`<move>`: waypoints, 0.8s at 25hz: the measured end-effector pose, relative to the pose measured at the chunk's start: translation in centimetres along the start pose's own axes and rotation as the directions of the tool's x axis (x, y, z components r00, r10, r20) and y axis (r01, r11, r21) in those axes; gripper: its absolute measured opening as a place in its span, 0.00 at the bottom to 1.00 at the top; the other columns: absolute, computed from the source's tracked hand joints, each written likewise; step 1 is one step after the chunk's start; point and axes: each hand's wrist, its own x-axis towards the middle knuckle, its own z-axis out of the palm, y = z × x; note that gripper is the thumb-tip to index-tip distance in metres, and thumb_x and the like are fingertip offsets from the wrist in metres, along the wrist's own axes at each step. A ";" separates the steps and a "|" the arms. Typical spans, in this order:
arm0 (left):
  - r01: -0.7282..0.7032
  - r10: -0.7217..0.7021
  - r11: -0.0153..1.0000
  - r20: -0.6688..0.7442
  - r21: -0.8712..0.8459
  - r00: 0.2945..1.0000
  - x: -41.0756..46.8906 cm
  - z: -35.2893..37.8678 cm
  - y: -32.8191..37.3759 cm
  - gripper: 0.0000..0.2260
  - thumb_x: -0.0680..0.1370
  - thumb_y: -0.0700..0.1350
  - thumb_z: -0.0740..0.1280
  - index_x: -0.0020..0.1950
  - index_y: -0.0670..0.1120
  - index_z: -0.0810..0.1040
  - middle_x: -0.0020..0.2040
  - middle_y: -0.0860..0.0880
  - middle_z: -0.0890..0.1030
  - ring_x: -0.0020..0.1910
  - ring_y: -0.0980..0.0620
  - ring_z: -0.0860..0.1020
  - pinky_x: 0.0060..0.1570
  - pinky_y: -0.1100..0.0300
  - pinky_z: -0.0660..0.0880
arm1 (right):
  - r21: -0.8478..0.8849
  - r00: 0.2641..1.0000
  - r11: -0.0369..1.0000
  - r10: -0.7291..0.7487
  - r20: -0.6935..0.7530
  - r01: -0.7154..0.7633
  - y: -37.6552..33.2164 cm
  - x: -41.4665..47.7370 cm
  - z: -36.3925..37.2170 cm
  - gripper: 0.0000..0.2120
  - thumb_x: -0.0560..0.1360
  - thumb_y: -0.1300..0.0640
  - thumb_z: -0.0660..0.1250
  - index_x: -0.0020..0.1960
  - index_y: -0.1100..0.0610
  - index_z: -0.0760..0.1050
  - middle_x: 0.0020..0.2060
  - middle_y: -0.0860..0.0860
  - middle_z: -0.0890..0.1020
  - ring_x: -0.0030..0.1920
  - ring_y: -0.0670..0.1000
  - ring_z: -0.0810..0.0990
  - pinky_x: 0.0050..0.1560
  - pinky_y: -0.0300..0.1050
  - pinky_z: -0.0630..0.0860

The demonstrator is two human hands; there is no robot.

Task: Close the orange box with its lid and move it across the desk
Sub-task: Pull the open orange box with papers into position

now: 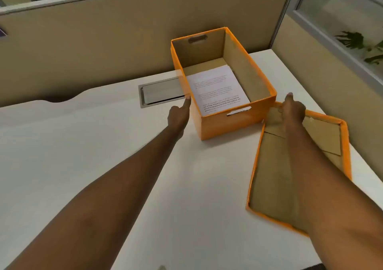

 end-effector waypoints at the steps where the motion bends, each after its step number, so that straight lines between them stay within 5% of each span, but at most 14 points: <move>1: 0.022 -0.022 1.000 0.017 -0.016 1.000 0.3 0.4 0.6 0.39 0.73 0.67 0.60 0.71 0.36 0.65 0.70 0.38 0.70 0.68 0.39 0.70 0.62 0.48 0.70 | 0.010 0.997 1.000 0.005 0.075 -0.005 -0.9 1.1 -0.1 0.26 0.76 0.43 0.56 0.57 0.64 0.76 0.56 0.60 0.81 0.56 0.59 0.79 0.59 0.55 0.75; 6: 0.023 -0.014 0.994 0.086 -0.103 0.996 2.4 2.3 2.4 0.37 0.73 0.65 0.62 0.73 0.41 0.63 0.71 0.45 0.71 0.69 0.44 0.69 0.56 0.55 0.68 | -0.092 0.877 0.994 -0.012 0.481 0.064 -5.3 3.7 0.8 0.35 0.69 0.31 0.60 0.65 0.56 0.72 0.53 0.50 0.80 0.53 0.53 0.79 0.50 0.49 0.76; 9: -0.031 0.041 0.988 0.062 -0.149 0.997 3.1 3.3 3.3 0.27 0.74 0.62 0.64 0.63 0.44 0.71 0.60 0.48 0.78 0.57 0.47 0.75 0.43 0.62 0.71 | -0.246 0.773 0.938 -0.034 0.634 0.243 -6.6 4.6 2.6 0.32 0.69 0.33 0.64 0.63 0.54 0.73 0.55 0.50 0.80 0.55 0.55 0.79 0.57 0.54 0.75; 12: -0.004 0.006 0.997 0.037 -0.071 0.999 4.0 4.0 3.7 0.28 0.77 0.54 0.65 0.70 0.40 0.63 0.63 0.44 0.75 0.54 0.46 0.76 0.38 0.62 0.72 | -0.370 0.769 0.861 -0.038 0.639 0.350 -6.7 5.2 4.6 0.28 0.73 0.42 0.66 0.66 0.58 0.70 0.59 0.55 0.78 0.56 0.57 0.77 0.57 0.54 0.74; 16: 0.072 -0.071 0.997 0.062 -0.013 0.996 4.7 4.3 3.8 0.04 0.79 0.40 0.56 0.50 0.44 0.69 0.46 0.46 0.76 0.32 0.53 0.71 0.21 0.65 0.63 | -0.478 0.844 0.783 -0.108 0.525 0.398 -6.4 5.1 5.7 0.21 0.78 0.51 0.60 0.67 0.61 0.69 0.62 0.61 0.76 0.60 0.62 0.74 0.60 0.56 0.71; 20: 0.043 -0.043 0.999 0.015 -0.029 0.999 3.7 2.9 4.0 0.08 0.78 0.35 0.51 0.42 0.44 0.66 0.39 0.49 0.72 0.32 0.55 0.69 0.18 0.68 0.63 | -0.451 0.852 0.792 -0.158 0.500 0.411 -6.2 3.3 5.3 0.18 0.79 0.54 0.59 0.66 0.62 0.70 0.60 0.62 0.76 0.59 0.62 0.75 0.57 0.54 0.72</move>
